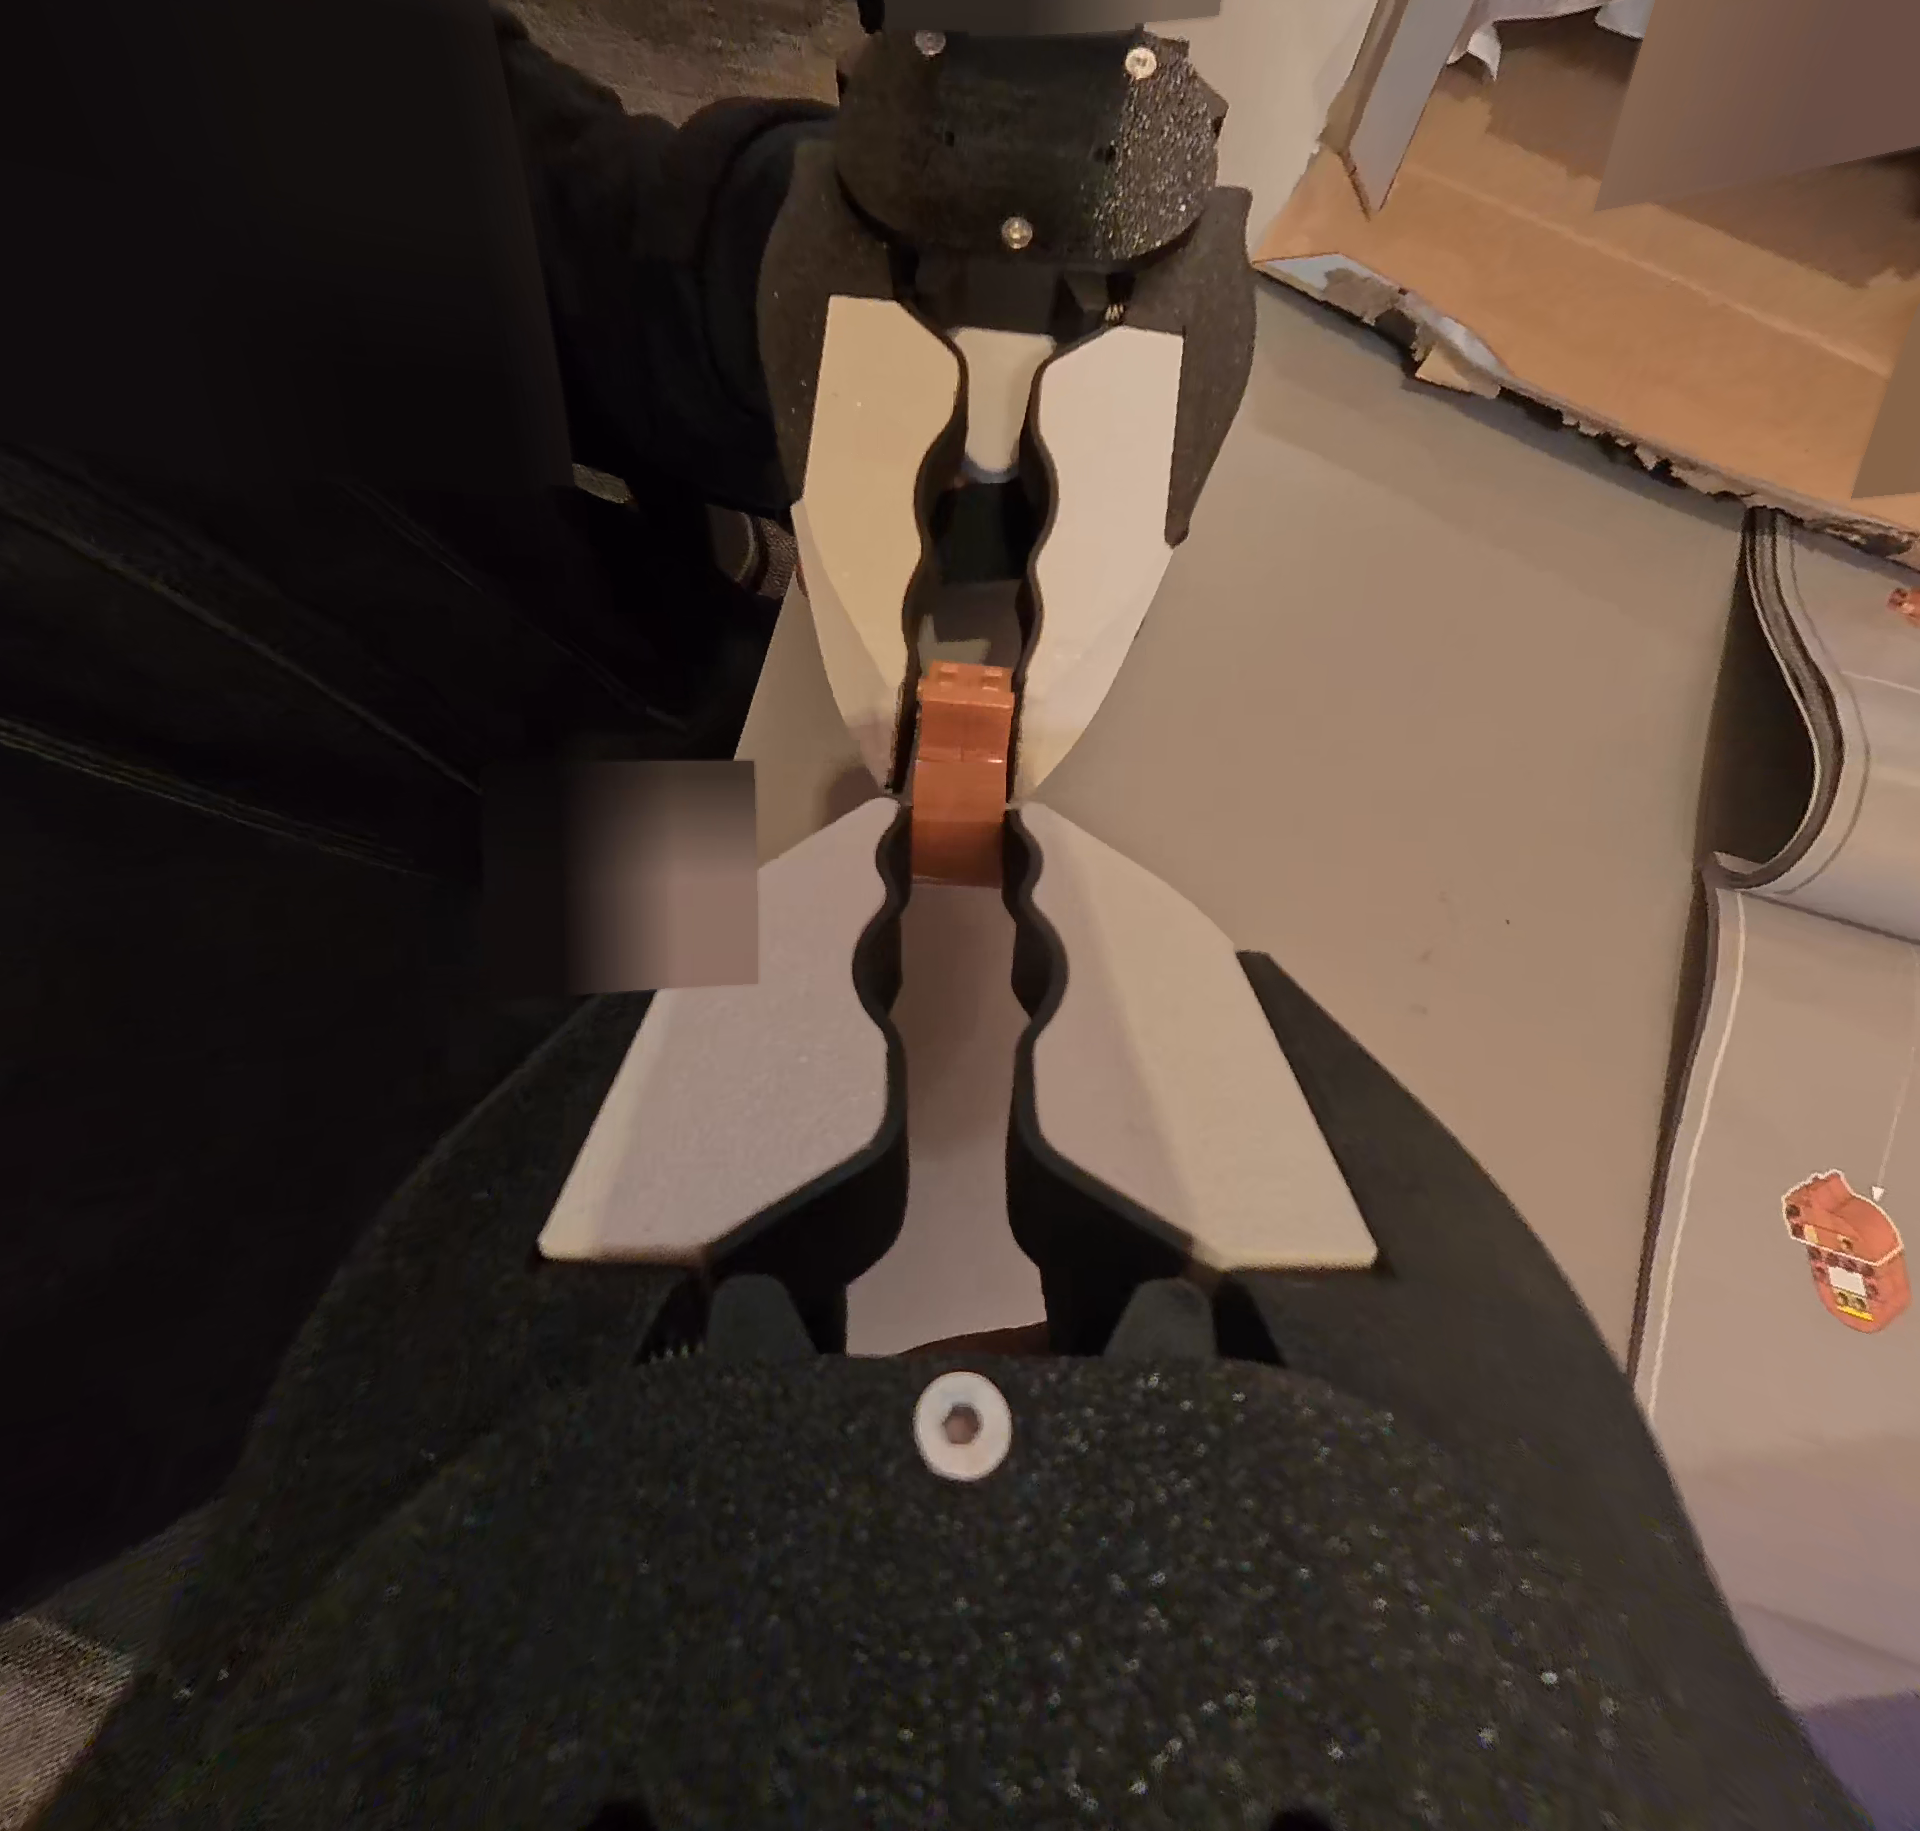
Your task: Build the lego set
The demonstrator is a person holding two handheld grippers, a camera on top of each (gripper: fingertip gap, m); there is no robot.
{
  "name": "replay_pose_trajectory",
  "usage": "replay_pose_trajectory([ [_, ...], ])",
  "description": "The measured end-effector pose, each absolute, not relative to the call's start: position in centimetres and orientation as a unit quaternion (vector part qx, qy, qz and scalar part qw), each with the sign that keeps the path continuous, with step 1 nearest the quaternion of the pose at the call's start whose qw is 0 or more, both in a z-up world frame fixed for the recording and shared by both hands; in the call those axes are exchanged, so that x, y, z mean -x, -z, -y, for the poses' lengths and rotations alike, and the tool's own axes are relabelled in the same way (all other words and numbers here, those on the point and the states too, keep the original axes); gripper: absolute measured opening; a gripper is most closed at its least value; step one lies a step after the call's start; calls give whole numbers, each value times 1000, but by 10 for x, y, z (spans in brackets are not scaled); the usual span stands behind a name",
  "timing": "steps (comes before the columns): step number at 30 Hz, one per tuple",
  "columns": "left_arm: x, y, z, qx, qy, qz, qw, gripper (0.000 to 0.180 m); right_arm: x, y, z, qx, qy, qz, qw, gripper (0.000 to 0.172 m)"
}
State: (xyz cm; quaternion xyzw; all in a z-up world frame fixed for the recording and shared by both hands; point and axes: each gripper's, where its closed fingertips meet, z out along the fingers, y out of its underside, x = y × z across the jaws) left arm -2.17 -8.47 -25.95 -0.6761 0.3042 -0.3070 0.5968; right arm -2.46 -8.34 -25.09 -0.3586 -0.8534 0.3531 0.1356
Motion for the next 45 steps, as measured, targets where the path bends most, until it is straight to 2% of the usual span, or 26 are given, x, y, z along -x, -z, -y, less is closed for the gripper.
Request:
replay_pose_trajectory([
  [22,26,245,85,641,303,-287,644,19,29,241,85,364,-414,824,129,16],
  [45,32,234,84,614,301,-261,682,19,35,229,83,377,-375,834,145,16],
])
